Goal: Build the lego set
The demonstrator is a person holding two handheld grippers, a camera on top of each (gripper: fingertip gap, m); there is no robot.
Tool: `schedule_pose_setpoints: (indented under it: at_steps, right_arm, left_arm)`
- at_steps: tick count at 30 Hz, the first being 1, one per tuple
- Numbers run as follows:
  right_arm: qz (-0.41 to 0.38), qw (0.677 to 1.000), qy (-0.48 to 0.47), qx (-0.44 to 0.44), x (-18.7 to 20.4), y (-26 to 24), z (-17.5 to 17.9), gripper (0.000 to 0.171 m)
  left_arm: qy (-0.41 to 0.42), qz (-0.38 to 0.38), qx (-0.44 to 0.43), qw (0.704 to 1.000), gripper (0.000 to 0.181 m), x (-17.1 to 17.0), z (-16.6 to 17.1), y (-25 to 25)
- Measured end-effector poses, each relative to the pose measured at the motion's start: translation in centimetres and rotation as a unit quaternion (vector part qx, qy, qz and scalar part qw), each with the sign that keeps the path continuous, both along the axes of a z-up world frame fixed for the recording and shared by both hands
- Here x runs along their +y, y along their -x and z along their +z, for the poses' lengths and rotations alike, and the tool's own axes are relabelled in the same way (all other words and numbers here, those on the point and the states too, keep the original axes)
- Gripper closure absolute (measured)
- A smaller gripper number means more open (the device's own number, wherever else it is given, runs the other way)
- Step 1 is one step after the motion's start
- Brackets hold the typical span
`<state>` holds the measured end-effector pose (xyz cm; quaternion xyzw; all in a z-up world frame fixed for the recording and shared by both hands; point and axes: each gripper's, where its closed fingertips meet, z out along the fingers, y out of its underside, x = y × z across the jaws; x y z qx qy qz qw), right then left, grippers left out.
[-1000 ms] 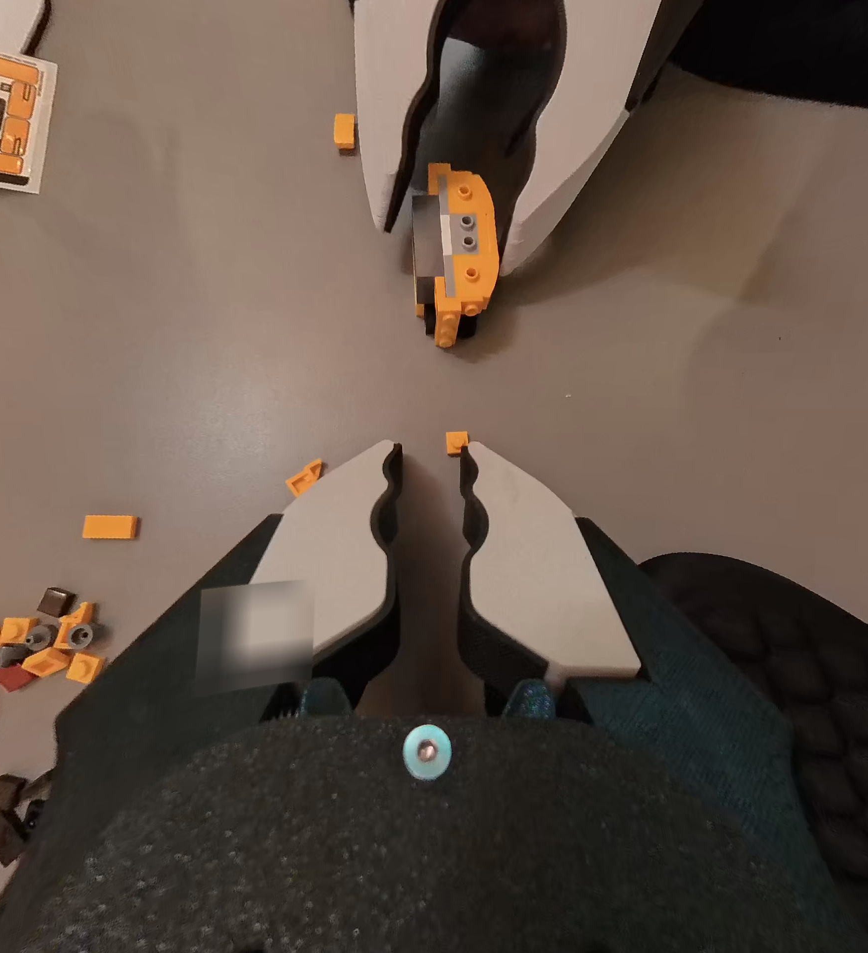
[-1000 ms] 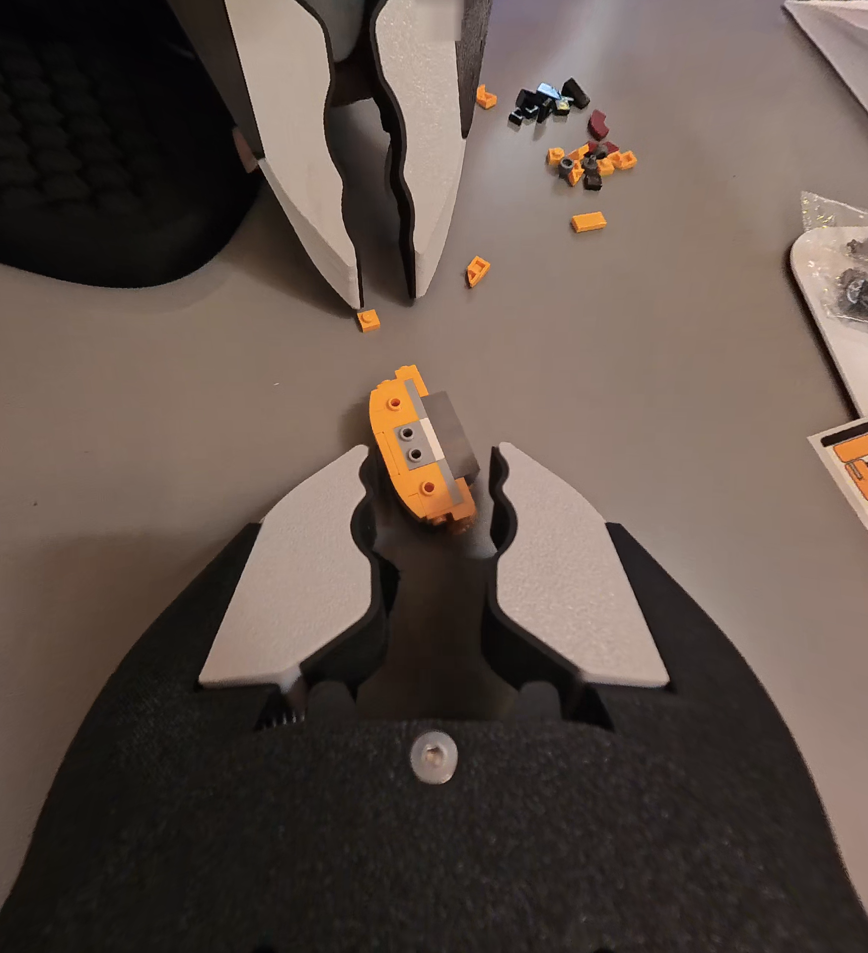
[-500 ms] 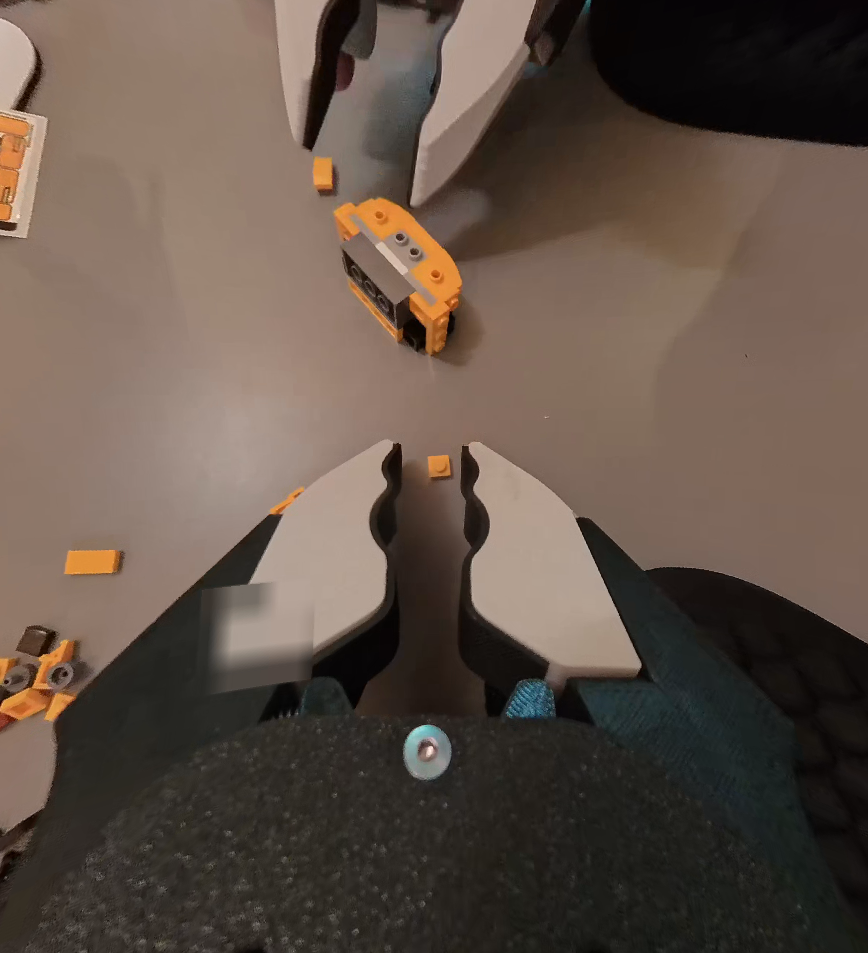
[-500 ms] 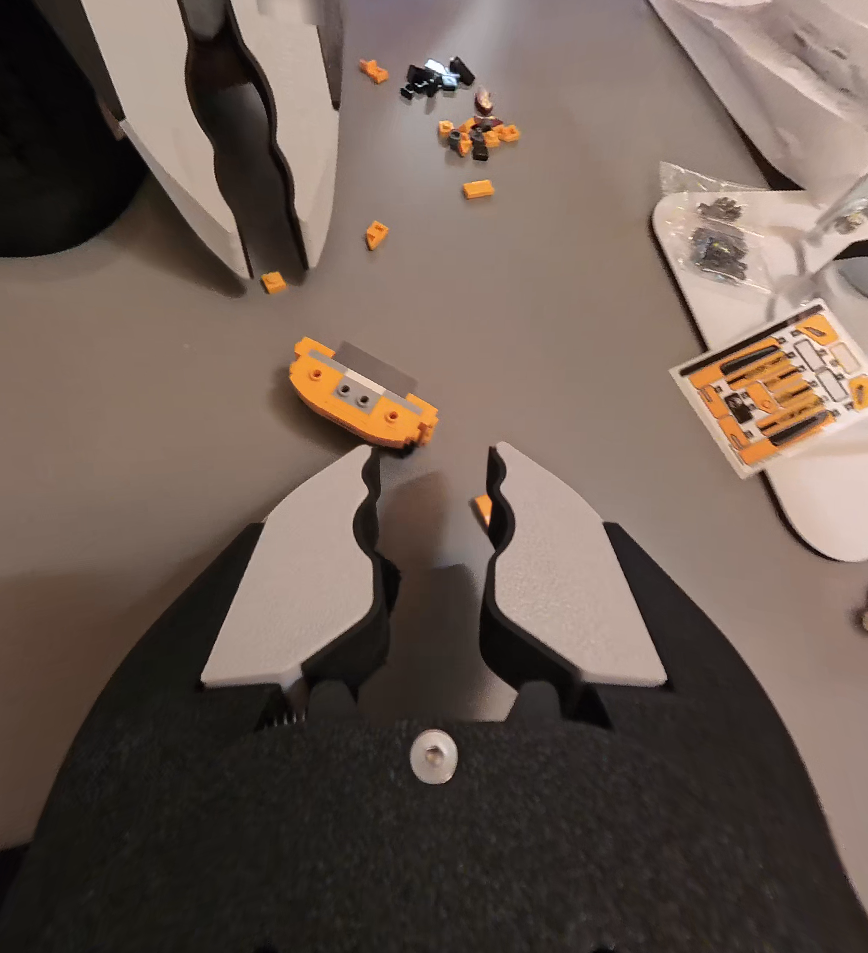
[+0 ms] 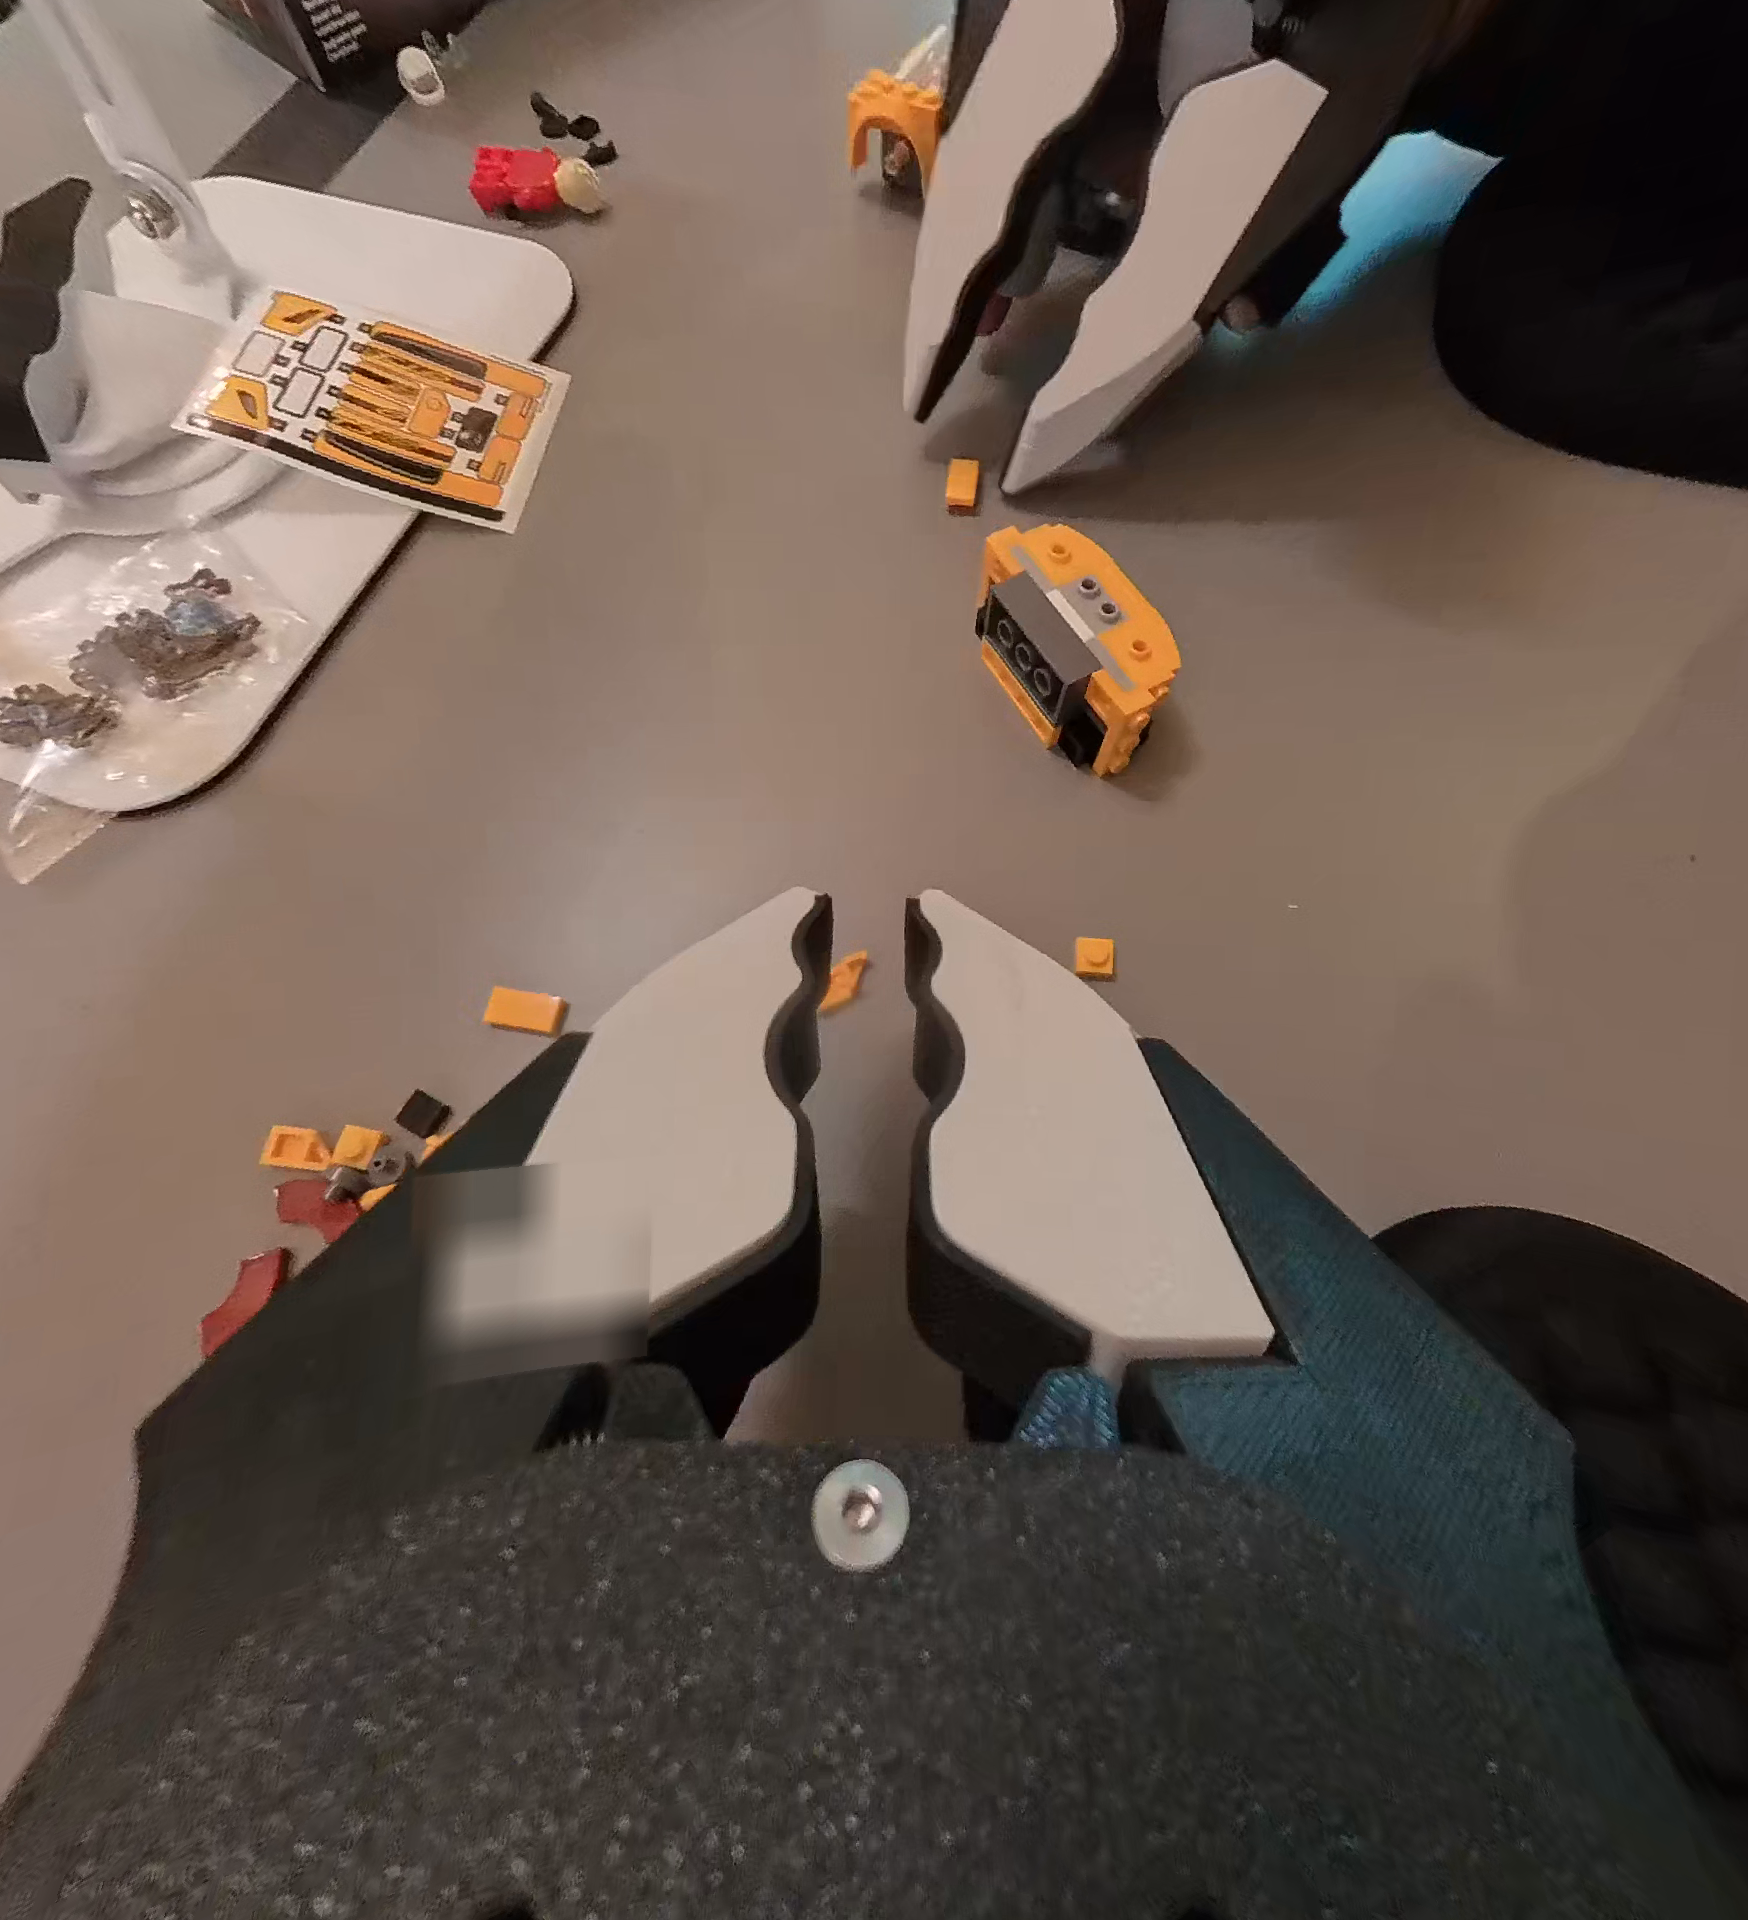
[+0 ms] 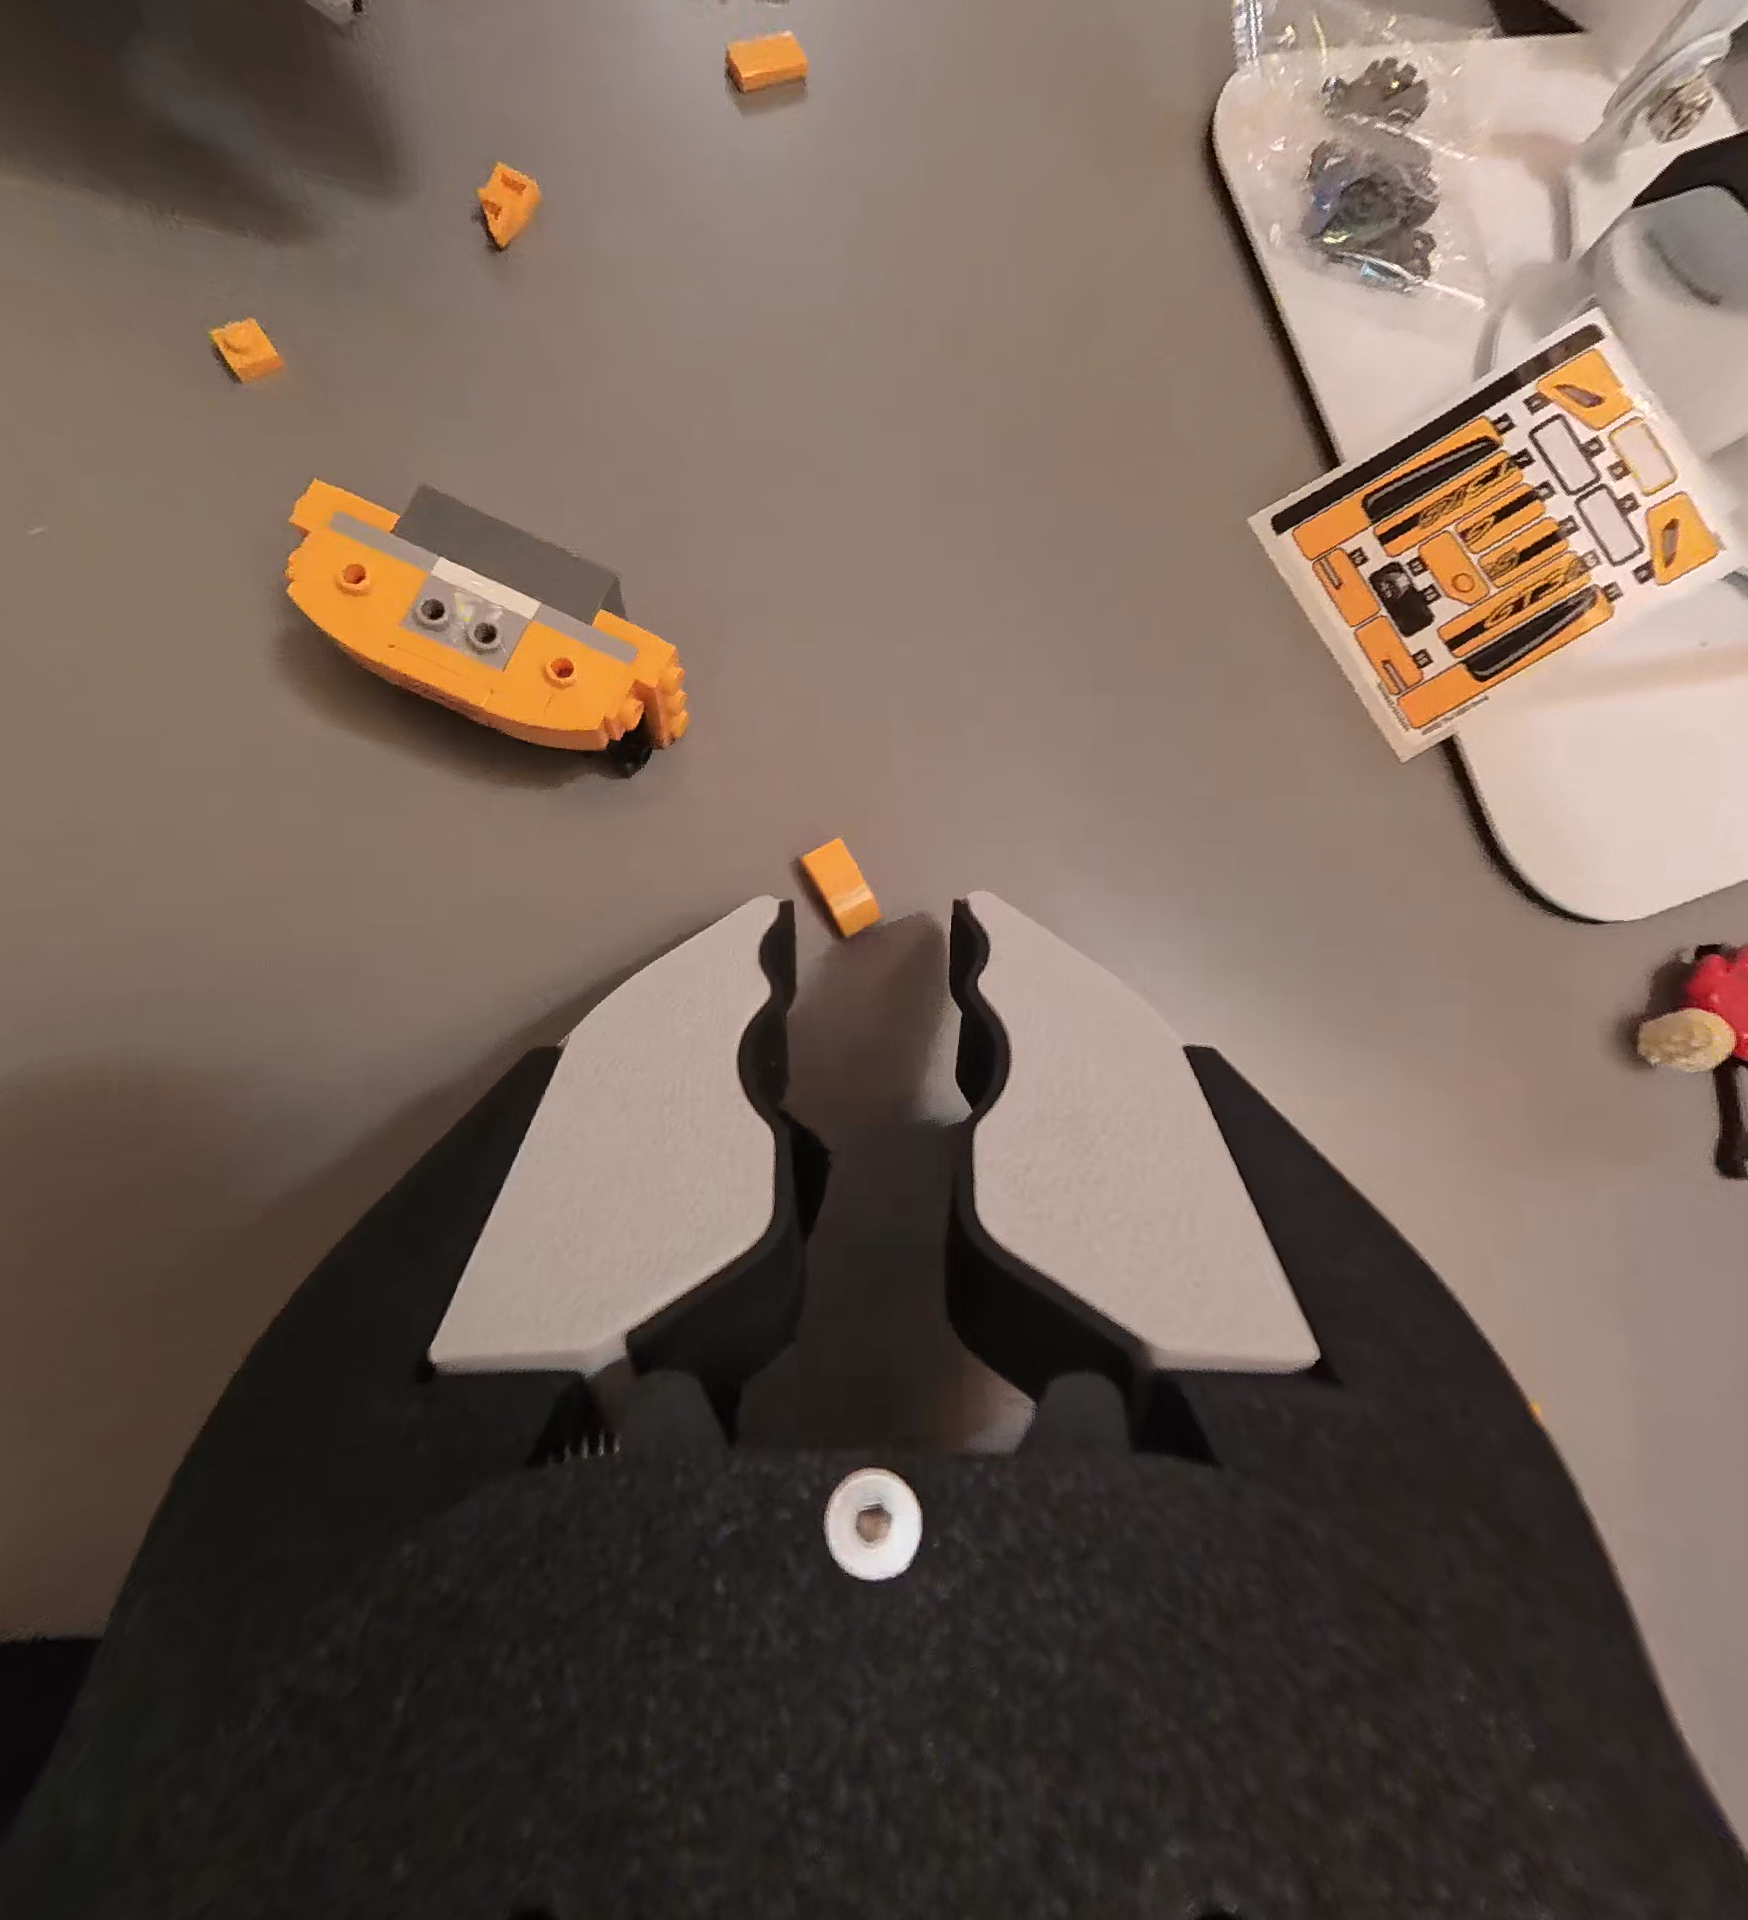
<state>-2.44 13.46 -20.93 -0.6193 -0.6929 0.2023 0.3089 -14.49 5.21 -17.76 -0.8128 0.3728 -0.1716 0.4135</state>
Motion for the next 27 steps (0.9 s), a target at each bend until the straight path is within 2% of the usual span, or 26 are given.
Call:
schedule_pose_setpoints:
  at_steps: [1, 6, 13, 16, 21, 27]
  right_arm:
    - [0.002, 1.0, -0.005, -0.003, 0.1, 0.1, 0.0, 0.144]
    - [0.015, 1.0, -0.003, -0.015, 0.0, 0.7, -0.1, 0.147]
    - [0.031, 0.999, 0.007, -0.027, -0.3, 1.1, -0.3, 0.163]
    - [0.031, 0.999, 0.003, -0.023, -0.3, 0.7, -0.2, 0.163]
    - [0.044, 0.997, 0.023, 0.064, -1.2, 1.2, 2.7, 0.164]
    - [0.109, 0.981, 0.048, 0.153, -4.7, 2.4, 6.5, 0.163]
  left_arm:
    - [0.003, -0.004, 0.004, 1.0, 0.168, -0.1, -0.3, -0.2]
    - [0.016, -0.024, 0.015, 0.999, 0.168, -0.5, -1.3, -1.1]
    - [0.013, -0.026, 0.01, 1.0, 0.168, -0.5, -1.2, -1.1]
    - [0.012, -0.028, 0.008, 0.999, 0.168, -0.6, -1.2, -1.2]
    - [0.008, -0.036, -0.009, 0.999, 0.168, -0.7, -0.8, -1.8]
    - [-0.012, -0.053, -0.068, 0.996, 0.168, -0.9, 0.9, -3.5]
